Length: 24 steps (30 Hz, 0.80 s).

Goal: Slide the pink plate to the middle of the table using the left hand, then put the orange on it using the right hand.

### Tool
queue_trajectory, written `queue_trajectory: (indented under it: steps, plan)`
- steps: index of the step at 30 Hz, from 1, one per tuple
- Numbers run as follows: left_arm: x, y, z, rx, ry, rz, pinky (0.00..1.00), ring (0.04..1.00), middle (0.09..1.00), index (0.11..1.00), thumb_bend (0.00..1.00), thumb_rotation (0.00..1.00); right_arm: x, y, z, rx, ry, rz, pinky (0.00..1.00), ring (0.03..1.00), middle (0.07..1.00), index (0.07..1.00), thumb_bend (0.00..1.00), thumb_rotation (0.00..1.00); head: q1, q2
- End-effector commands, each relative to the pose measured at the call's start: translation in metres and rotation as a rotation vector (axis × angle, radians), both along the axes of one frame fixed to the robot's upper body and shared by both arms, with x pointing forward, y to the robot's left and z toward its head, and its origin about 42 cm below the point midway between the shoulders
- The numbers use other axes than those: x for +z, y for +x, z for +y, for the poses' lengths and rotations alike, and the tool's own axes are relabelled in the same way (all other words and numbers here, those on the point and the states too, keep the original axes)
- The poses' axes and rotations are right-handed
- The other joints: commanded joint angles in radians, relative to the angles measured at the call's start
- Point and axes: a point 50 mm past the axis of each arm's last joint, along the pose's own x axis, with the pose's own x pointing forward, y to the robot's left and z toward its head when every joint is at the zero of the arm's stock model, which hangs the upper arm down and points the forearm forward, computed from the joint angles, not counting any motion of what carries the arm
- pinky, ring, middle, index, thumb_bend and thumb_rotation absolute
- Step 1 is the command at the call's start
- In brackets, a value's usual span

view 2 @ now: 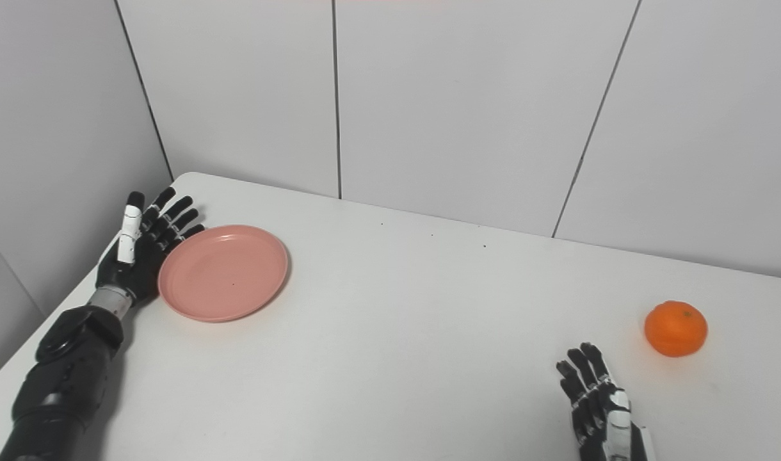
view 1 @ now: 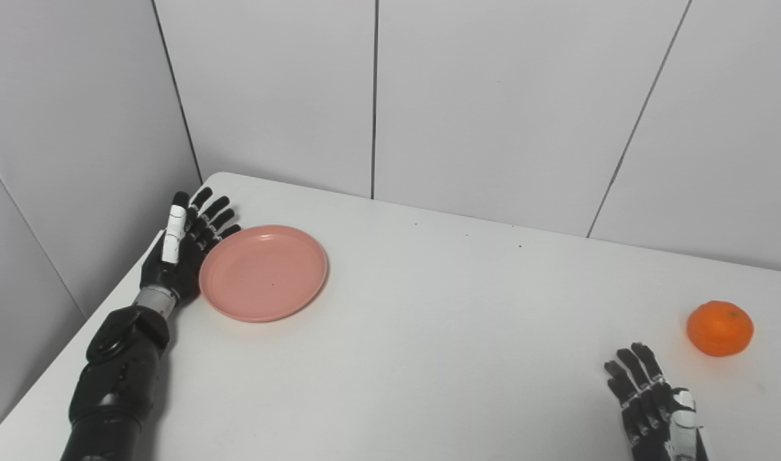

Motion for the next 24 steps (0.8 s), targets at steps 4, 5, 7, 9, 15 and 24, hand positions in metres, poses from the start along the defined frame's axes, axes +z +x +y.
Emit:
queue_trajectory:
  steps: [4,5,7,9,15,24]
  plan:
    - [0.014,0.005,-0.01,0.008,-0.06,-0.038,0.86,0.951,0.945,0.953,0.92,0.8,-0.013,-0.009,0.004,-0.002,0.016,0.034,0.96,0.893,0.908,0.906,0.74,0.99,-0.002,0.002]
    - [0.014,0.005,-0.012,0.01,-0.075,-0.04,0.86,0.956,0.949,0.96,0.91,0.8,-0.013,-0.01,0.004,-0.002,0.015,0.034,0.95,0.891,0.907,0.903,0.74,0.99,-0.003,0.002]
    - [0.015,0.005,-0.017,0.007,-0.097,-0.044,0.87,0.958,0.95,0.962,0.91,0.8,-0.013,-0.01,0.004,-0.003,0.011,0.033,0.94,0.887,0.903,0.899,0.74,0.99,-0.004,0.002]
    - [0.014,0.005,-0.023,0.002,-0.115,-0.046,0.92,0.98,0.961,0.977,0.92,0.79,-0.012,-0.01,0.004,-0.003,0.009,0.034,0.94,0.884,0.902,0.896,0.74,0.99,-0.005,0.002]
    - [0.009,0.005,-0.036,-0.005,-0.144,-0.018,1.0,1.0,0.995,0.998,0.94,0.79,-0.012,-0.009,0.006,-0.006,0.014,0.036,0.94,0.889,0.903,0.903,0.72,0.99,-0.004,0.0]
    - [-0.005,0.003,-0.05,-0.002,-0.157,-0.005,1.0,1.0,0.987,1.0,0.89,0.8,-0.014,-0.009,0.006,-0.01,0.006,0.047,0.95,0.888,0.904,0.902,0.72,1.0,-0.007,0.0]
